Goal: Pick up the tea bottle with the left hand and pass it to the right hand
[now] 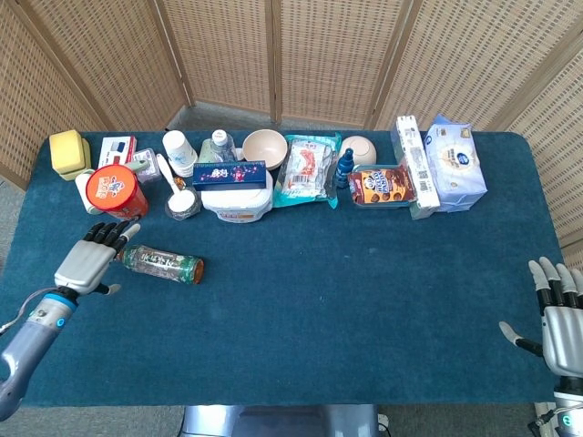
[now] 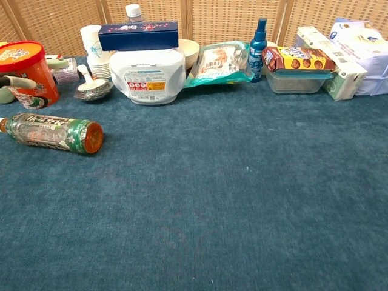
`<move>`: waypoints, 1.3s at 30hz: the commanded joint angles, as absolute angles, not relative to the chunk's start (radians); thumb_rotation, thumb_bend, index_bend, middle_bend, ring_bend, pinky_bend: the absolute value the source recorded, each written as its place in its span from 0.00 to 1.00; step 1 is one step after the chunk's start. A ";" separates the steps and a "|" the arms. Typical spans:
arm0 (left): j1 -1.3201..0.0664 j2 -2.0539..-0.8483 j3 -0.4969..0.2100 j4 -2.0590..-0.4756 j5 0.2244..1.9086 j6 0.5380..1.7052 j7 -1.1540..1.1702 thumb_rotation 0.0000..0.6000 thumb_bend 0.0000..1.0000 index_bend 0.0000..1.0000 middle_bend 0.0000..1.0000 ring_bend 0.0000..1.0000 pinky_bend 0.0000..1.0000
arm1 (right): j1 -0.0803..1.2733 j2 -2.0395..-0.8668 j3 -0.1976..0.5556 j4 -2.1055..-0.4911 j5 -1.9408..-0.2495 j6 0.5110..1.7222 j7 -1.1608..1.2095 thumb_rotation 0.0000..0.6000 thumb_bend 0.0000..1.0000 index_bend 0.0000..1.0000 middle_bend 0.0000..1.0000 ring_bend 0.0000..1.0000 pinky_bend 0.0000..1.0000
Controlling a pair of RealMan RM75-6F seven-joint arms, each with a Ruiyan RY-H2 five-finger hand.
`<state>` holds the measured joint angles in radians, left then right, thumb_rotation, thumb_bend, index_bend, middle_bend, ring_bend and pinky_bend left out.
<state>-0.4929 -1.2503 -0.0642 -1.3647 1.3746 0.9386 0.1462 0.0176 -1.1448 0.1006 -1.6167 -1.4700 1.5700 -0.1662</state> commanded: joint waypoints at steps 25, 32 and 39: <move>-0.563 -1.368 -0.075 -1.314 1.241 0.883 0.311 1.00 0.00 0.10 0.04 0.07 0.27 | 0.023 -1.150 0.096 -1.612 -1.481 1.562 -0.128 0.82 0.00 0.00 0.00 0.00 0.00; -0.572 -1.396 -0.078 -1.304 1.212 0.889 0.360 1.00 0.00 0.22 0.17 0.20 0.42 | 0.022 -1.147 0.094 -1.615 -1.485 1.563 -0.111 0.82 0.00 0.00 0.00 0.00 0.00; -0.583 -1.424 -0.073 -1.304 1.167 0.898 0.457 1.00 0.01 0.42 0.36 0.37 0.55 | 0.020 -1.145 0.094 -1.616 -1.489 1.567 -0.105 0.82 0.00 0.00 0.00 0.00 0.00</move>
<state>-0.5794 -1.4148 -0.0748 -1.3047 1.1777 0.8913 0.4392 0.0207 -1.1456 0.0936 -1.6161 -1.4891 1.5669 -0.1054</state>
